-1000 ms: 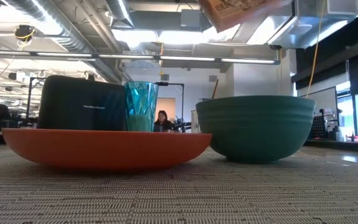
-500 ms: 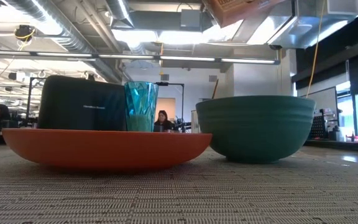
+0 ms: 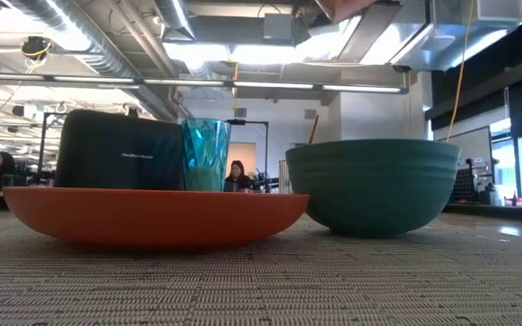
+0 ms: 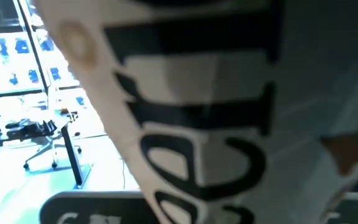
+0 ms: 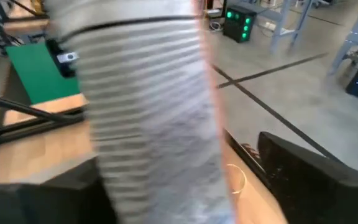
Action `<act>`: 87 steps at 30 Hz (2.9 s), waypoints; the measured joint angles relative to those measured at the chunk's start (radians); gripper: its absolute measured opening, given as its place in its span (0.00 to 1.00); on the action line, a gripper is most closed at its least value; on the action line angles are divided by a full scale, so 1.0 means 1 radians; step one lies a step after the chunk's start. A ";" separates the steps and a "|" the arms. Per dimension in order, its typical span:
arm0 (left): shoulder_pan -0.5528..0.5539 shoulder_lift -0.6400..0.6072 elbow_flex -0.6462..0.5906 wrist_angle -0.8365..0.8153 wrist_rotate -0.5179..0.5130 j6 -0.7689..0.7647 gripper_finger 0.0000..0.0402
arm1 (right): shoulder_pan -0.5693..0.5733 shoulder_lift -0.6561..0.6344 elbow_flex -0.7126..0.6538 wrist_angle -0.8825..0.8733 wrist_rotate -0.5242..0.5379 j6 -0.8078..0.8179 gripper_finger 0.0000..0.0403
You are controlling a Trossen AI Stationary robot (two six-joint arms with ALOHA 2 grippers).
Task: Arrange a breakfast setting
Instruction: Pour the cereal in the bowl
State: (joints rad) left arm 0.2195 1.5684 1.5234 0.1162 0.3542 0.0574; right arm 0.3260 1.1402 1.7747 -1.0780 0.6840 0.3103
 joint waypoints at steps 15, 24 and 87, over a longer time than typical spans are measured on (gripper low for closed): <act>-0.001 -0.002 0.002 -0.043 -0.042 -0.055 0.04 | 0.000 0.011 0.002 0.027 -0.142 -0.010 0.09; 0.001 -0.003 0.004 -0.363 -0.135 -0.132 0.29 | -0.118 0.086 0.190 -0.193 -0.334 0.006 0.03; -0.364 -0.400 0.000 -1.263 -0.932 -0.387 0.50 | -0.044 0.367 -0.029 -0.492 -1.354 0.872 0.00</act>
State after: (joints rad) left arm -0.1448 1.1687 1.5238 -1.1469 -0.5777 -0.3294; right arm 0.2821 1.5070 1.7461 -1.5699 -0.6702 1.1818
